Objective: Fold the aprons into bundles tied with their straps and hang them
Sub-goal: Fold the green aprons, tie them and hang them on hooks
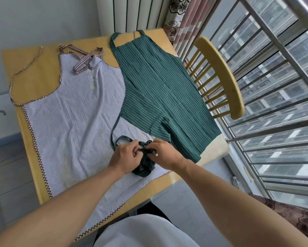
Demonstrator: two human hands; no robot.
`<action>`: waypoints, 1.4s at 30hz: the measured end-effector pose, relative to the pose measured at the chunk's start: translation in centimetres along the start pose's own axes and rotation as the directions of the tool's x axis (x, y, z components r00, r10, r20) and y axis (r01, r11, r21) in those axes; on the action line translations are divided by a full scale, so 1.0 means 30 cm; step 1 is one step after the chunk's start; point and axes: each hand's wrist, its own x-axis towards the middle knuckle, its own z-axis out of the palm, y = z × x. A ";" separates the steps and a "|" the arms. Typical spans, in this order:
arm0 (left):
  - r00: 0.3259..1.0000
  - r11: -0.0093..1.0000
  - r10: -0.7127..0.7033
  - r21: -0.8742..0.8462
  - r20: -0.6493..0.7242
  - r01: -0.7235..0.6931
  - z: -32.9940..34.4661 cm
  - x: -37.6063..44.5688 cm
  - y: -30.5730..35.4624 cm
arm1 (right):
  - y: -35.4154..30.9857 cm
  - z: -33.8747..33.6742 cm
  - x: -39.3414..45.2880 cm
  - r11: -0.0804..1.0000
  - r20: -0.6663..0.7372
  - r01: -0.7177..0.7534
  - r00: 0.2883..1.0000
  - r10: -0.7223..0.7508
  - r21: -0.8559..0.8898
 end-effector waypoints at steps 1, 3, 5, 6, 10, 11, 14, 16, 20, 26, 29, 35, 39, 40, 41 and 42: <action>1.000 1.000 -0.009 0.009 0.008 0.009 -0.006 0.008 0.004 | 0.000 0.004 -0.005 1.000 -0.007 0.003 1.000 -0.003 -0.027; 0.999 0.999 -0.035 0.024 0.013 0.035 -0.007 0.018 0.011 | 0.000 0.013 -0.010 0.999 -0.045 -0.022 0.999 0.020 -0.042; 0.994 0.994 -0.107 0.040 0.009 0.106 0.003 0.023 0.022 | 0.003 0.026 -0.011 0.998 -0.087 -0.058 0.994 0.059 0.012; 0.986 0.986 -0.166 0.032 0.007 0.166 0.011 0.025 0.026 | 0.006 0.032 -0.008 0.996 -0.098 -0.080 0.992 0.084 0.045; 0.911 0.908 -0.405 -0.090 0.076 0.410 0.029 0.018 0.028 | 0.021 0.033 0.008 0.972 -0.083 -0.154 0.982 0.171 0.179; 0.899 0.893 -0.426 -0.114 0.100 0.436 0.030 0.015 0.026 | 0.027 0.032 0.013 0.965 -0.086 -0.167 0.978 0.188 0.203; 0.901 0.906 -0.405 -0.066 0.158 0.419 0.012 0.007 0.020 | 0.041 0.033 0.017 0.967 -0.096 -0.159 0.979 0.180 0.198; 0.891 0.923 -0.384 0.087 0.242 0.374 -0.025 0.004 0.010 | 0.049 0.038 0.015 0.987 -0.089 -0.103 0.989 0.114 0.126; 0.825 0.909 -0.398 0.293 0.400 0.296 -0.086 -0.020 -0.040 | 0.067 0.039 0.002 1.000 -0.058 -0.023 0.998 0.024 0.021; 0.744 0.810 -0.476 -0.095 0.468 0.579 -0.070 -0.053 -0.038 | 0.066 0.063 -0.034 0.989 -0.109 -0.137 0.984 0.143 0.058; 0.723 0.797 -0.542 -0.011 0.429 0.604 -0.080 -0.066 -0.066 | 0.077 0.074 -0.044 0.981 -0.107 -0.185 0.976 0.191 0.060; 0.685 0.774 -0.632 0.252 0.362 0.581 -0.135 -0.075 -0.096 | 0.125 0.072 -0.041 0.944 -0.134 -0.329 0.934 0.331 0.035; 0.669 0.742 -0.659 0.156 0.343 0.652 -0.143 -0.063 -0.100 | 0.145 0.028 -0.041 0.945 -0.073 -0.318 0.947 0.313 -0.074; 0.688 0.746 -0.644 0.074 0.335 0.662 -0.142 -0.054 -0.088 | 0.147 0.021 -0.041 0.946 -0.032 -0.320 0.947 0.318 -0.047; 0.712 0.746 -0.628 -0.016 0.314 0.665 -0.142 -0.042 -0.066 | 0.149 0.020 -0.047 0.943 0.001 -0.333 0.943 0.333 -0.016; 0.736 0.738 -0.612 -0.128 0.289 0.663 -0.144 -0.026 -0.039 | 0.150 0.021 -0.053 0.936 0.026 -0.350 0.936 0.350 0.022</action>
